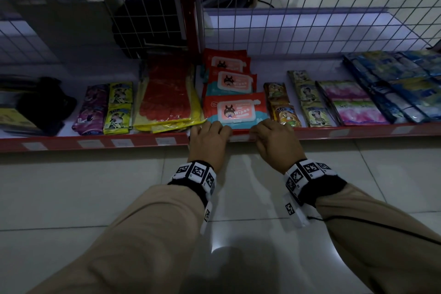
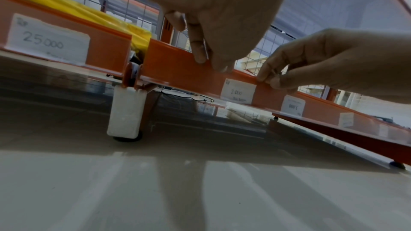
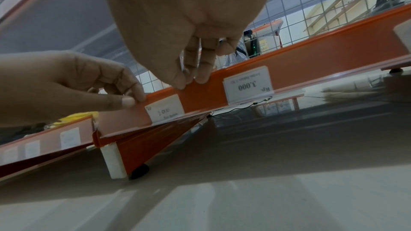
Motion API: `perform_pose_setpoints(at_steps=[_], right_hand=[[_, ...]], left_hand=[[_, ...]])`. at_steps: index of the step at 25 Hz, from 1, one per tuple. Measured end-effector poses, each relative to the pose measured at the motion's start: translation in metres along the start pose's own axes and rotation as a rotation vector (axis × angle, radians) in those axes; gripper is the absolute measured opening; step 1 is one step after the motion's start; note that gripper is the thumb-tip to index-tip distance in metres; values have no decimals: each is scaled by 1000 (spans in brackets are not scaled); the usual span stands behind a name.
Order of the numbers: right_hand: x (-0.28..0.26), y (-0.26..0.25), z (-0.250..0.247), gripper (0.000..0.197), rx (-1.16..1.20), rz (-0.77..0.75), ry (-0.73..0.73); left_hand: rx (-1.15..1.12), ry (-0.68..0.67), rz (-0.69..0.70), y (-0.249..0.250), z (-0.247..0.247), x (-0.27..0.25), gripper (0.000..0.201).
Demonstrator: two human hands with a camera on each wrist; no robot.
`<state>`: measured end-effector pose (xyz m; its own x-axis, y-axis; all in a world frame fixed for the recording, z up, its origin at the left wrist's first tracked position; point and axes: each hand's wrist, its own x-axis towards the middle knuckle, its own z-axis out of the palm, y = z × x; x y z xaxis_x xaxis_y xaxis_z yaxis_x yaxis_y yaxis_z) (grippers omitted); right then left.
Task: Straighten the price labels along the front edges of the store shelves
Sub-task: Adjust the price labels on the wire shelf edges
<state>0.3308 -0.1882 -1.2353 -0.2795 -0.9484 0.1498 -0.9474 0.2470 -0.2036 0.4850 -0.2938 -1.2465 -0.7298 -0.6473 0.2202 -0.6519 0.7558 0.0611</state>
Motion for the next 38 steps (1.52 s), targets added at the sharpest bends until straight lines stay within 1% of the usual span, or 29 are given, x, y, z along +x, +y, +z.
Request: perform_pose_setpoints(at_steps=[4, 9, 11, 13, 16, 18, 20, 23, 26, 29, 31, 33, 34, 38], right_hand=[[-2, -2, -4, 29, -6, 27, -18], [-10, -1, -10, 31, 23, 34, -34], [-12, 4, -15, 36, 35, 68, -53], [-16, 11, -22, 37, 63, 104, -25], [-19, 20, -38, 33, 125, 128, 47], [-17, 21, -51, 30, 158, 103, 127], [-13, 22, -69, 26, 195, 77, 253], [-4, 26, -105, 24, 180, 52, 442], [8, 32, -143, 24, 173, 23, 645], [22, 35, -179, 26, 145, 12, 793], [30, 36, -196, 26, 84, 8, 851], [36, 37, -208, 28, 43, -2, 881], [38, 36, -213, 29, 20, -9, 886], [47, 37, -227, 26, -118, -28, 888]], left_hand=[[-6, -32, 2, 0, -8, -2, 27], [44, -78, 37, 2, -16, -9, 41], [45, -99, 38, 3, -21, -9, 44], [49, -111, 36, 5, -27, -9, 44], [26, -84, 32, 13, -40, -3, 39], [9, -53, 55, 22, -52, 4, 37], [-12, -6, 81, 34, -68, 15, 32], [-31, 106, 127, 51, -99, 36, 29], [-51, 226, 182, 62, -133, 56, 30], [-97, 332, 228, 73, -165, 73, 33], [-136, 431, 260, 82, -185, 82, 38], [-127, 524, 283, 89, -200, 92, 43], [-102, 542, 286, 91, -206, 96, 44], [29, 489, 258, 94, -224, 114, 46]])
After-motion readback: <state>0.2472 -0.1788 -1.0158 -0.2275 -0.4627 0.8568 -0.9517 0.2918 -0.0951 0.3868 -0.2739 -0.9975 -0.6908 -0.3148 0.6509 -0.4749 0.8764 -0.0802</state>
